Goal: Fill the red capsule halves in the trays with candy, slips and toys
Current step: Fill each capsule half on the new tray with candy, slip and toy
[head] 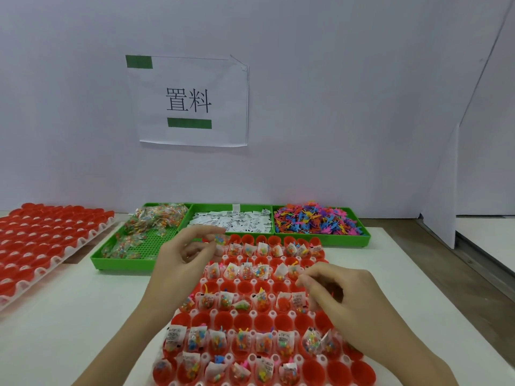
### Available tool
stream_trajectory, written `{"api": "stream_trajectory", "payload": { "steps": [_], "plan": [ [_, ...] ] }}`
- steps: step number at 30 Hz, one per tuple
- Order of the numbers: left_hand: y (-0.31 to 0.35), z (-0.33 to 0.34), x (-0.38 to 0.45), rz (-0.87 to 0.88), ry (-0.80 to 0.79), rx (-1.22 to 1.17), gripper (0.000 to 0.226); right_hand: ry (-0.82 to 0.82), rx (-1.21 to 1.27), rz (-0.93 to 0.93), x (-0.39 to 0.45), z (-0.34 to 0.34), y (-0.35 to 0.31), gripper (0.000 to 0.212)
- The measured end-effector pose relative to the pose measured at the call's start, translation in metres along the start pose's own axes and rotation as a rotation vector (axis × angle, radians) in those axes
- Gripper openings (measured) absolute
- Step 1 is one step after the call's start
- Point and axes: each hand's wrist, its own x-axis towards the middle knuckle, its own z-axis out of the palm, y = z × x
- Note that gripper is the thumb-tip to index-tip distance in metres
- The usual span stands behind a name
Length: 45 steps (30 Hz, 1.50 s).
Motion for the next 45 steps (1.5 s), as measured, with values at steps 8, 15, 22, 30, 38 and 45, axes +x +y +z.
{"api": "stream_trajectory", "payload": {
  "steps": [8,15,22,30,38,45],
  "plan": [
    [0.0,-0.01,-0.014,0.1,-0.048,0.096,0.015,0.07,0.002,0.082,0.011,0.01,-0.002,0.015],
    [-0.003,-0.012,-0.013,0.119,-0.049,0.109,0.017,-0.025,-0.221,0.105,0.102,0.025,-0.007,0.014],
    [-0.007,-0.012,-0.016,0.115,-0.049,0.124,0.017,-0.147,-0.393,0.158,0.193,0.066,0.026,0.018],
    [-0.012,-0.012,-0.016,0.16,-0.033,0.176,0.021,-0.237,-0.606,0.23,0.216,0.09,0.053,0.026],
    [-0.016,-0.011,-0.015,0.186,-0.029,0.215,0.024,-0.268,-0.577,0.311,0.227,0.093,0.058,0.027],
    [-0.016,-0.014,-0.014,0.137,-0.016,0.211,0.022,-0.295,-0.548,0.265,0.227,0.094,0.063,0.013]
  ]
}}
